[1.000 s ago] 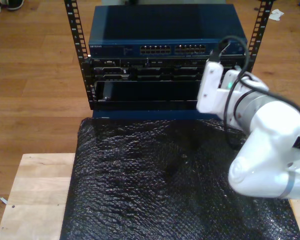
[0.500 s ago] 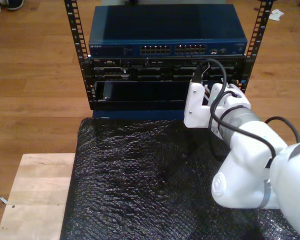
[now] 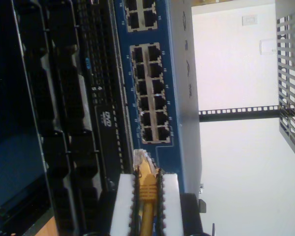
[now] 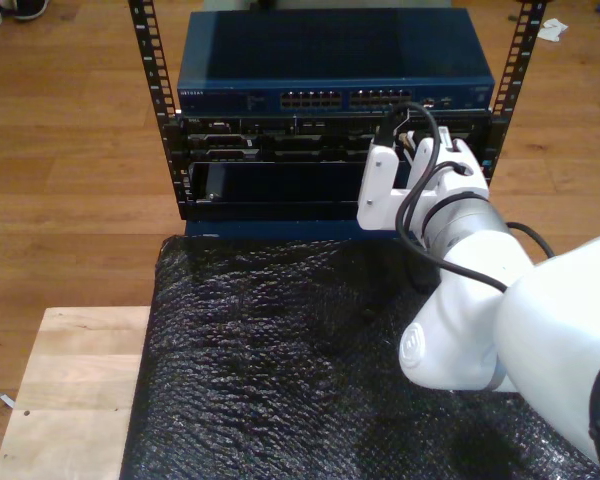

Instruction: Grab the cable and plug it in

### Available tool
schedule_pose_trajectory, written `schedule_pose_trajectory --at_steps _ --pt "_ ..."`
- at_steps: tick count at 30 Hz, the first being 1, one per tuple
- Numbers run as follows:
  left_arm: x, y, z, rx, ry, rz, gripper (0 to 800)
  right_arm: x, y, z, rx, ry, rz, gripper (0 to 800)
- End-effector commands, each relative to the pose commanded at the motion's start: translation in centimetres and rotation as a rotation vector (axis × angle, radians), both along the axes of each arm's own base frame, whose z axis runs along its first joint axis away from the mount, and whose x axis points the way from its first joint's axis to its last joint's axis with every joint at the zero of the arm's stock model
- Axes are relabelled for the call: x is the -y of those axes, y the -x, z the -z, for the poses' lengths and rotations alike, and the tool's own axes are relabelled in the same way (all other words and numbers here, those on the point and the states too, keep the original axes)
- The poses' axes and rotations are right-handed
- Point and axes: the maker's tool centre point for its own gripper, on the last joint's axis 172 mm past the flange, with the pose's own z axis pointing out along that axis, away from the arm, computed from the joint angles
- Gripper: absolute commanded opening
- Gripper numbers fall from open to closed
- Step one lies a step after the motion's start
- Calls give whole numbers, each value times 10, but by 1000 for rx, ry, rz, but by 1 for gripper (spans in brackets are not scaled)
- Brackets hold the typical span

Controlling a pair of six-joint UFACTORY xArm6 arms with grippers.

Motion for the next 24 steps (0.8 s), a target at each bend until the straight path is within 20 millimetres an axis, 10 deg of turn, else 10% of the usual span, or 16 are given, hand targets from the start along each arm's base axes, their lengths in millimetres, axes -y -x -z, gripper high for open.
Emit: schedule_pose_trajectory --at_steps 24 --pt "0 0 0 0 2 0 800 -2 -9 7 2 107 -34 0"
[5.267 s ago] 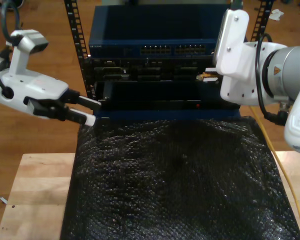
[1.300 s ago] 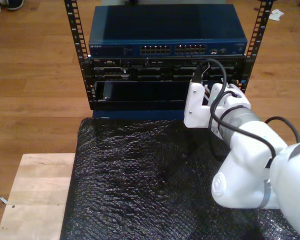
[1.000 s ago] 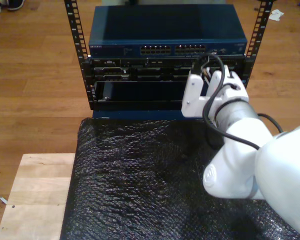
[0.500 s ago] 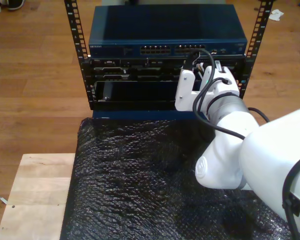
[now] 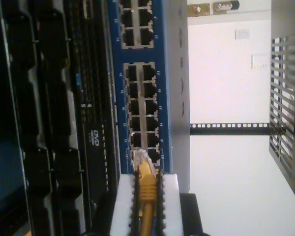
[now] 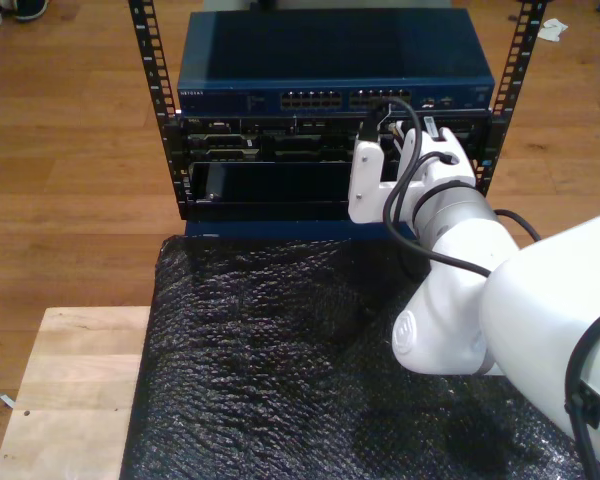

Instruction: Grab the cable and plug it in

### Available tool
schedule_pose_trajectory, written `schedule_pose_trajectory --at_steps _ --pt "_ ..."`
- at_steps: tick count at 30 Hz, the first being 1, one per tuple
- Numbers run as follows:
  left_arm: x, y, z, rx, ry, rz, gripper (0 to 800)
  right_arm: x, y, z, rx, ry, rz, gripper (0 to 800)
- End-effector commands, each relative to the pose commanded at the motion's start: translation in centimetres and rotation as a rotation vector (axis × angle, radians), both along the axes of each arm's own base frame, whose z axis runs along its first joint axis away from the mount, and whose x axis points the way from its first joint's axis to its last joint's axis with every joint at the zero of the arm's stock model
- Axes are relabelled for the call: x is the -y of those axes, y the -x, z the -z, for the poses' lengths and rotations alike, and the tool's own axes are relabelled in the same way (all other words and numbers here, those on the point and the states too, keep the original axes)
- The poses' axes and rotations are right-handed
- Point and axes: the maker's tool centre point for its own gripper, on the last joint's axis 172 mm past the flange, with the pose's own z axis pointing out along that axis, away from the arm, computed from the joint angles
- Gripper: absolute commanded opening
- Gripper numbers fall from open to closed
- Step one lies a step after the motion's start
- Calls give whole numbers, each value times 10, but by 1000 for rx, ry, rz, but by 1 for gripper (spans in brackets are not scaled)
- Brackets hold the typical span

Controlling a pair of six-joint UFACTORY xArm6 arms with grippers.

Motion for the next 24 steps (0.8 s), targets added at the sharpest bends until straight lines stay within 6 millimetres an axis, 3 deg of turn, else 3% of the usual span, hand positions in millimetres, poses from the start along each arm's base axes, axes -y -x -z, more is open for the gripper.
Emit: schedule_pose_trajectory --at_steps 6,14,24 --pt "0 0 0 0 0 0 800 -8 -4 -5 18 43 -54 0" --pt "0 0 0 0 0 0 800 -10 -3 10 -7 62 -71 0" --pt "0 0 0 0 0 0 800 -15 -14 -6 13 41 -69 0"
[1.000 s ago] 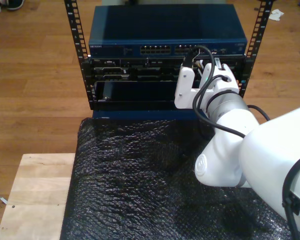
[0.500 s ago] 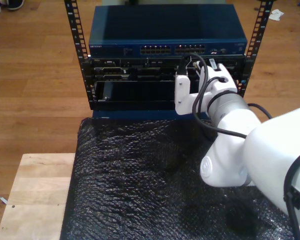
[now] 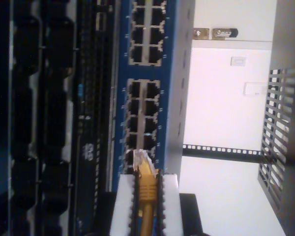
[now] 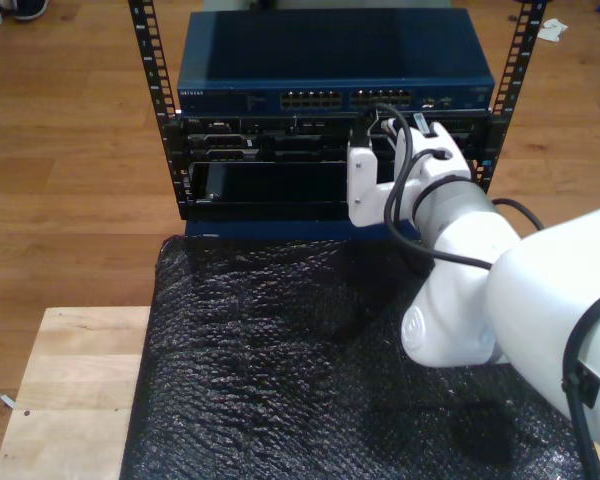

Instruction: Grab the cable and plug it in

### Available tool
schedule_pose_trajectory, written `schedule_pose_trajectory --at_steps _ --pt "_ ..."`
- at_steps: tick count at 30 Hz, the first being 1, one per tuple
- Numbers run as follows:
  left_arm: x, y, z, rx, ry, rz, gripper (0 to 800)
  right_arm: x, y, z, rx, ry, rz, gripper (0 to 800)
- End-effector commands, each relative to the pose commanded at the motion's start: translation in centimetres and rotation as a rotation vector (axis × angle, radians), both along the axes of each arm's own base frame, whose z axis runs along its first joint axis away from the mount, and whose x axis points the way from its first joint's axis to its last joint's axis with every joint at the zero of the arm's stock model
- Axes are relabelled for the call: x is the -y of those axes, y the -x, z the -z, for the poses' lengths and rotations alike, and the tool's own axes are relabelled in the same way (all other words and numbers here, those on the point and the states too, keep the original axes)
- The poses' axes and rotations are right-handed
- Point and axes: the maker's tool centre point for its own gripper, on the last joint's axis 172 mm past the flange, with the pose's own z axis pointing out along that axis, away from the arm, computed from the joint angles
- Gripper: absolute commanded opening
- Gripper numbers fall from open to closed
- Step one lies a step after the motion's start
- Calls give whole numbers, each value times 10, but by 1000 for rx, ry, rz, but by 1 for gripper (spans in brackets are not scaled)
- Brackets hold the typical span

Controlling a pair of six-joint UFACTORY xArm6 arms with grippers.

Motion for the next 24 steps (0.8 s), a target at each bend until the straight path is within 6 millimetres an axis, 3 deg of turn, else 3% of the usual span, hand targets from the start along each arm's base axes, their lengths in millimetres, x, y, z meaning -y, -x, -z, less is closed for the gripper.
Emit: schedule_pose_trajectory --at_steps 5,13,18,24 --pt "0 0 0 0 0 0 800 -3 -10 -3 -22 -5 -7 0" --pt "0 0 0 0 0 0 800 4 -26 11 -63 0 7 0" --pt "0 0 0 0 0 0 800 10 -25 11 -49 1 18 0" --pt "0 0 0 0 0 0 800 13 -19 -4 17 -2 29 0"
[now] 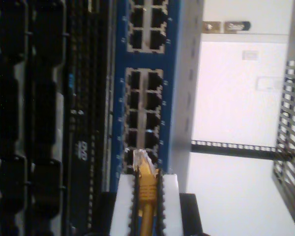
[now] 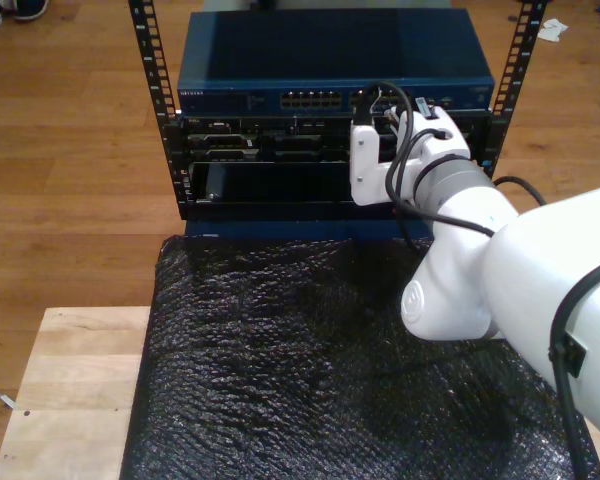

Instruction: Grab the cable and plug it in

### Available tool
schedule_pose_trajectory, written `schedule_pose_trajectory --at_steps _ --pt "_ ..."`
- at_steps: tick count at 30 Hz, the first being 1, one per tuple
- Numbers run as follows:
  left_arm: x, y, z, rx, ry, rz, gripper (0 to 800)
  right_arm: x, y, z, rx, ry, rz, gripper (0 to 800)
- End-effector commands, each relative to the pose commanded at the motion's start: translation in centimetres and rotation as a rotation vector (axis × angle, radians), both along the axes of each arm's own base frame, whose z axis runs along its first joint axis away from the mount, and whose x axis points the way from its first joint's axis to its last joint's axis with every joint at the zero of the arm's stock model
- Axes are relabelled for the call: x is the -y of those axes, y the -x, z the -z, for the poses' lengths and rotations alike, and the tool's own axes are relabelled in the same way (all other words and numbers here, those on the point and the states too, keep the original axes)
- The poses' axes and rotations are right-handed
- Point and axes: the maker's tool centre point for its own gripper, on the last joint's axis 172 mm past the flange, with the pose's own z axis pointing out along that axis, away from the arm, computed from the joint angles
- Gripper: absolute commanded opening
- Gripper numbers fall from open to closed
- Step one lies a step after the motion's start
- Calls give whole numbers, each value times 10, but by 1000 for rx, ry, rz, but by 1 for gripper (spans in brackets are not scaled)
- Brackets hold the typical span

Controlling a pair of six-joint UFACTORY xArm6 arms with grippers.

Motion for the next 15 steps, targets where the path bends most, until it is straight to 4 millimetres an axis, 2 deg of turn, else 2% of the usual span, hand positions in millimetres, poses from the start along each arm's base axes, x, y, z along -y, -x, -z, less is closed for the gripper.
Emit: schedule_pose_trajectory --at_steps 4,8,15 --pt "0 0 0 0 0 0 800 1 1 -2 7 -3 4 0" --pt "0 0 0 0 0 0 800 3 -3 8 3 1 10 0" --pt "0 0 0 0 0 0 800 28 -15 5 157 5 79 0"
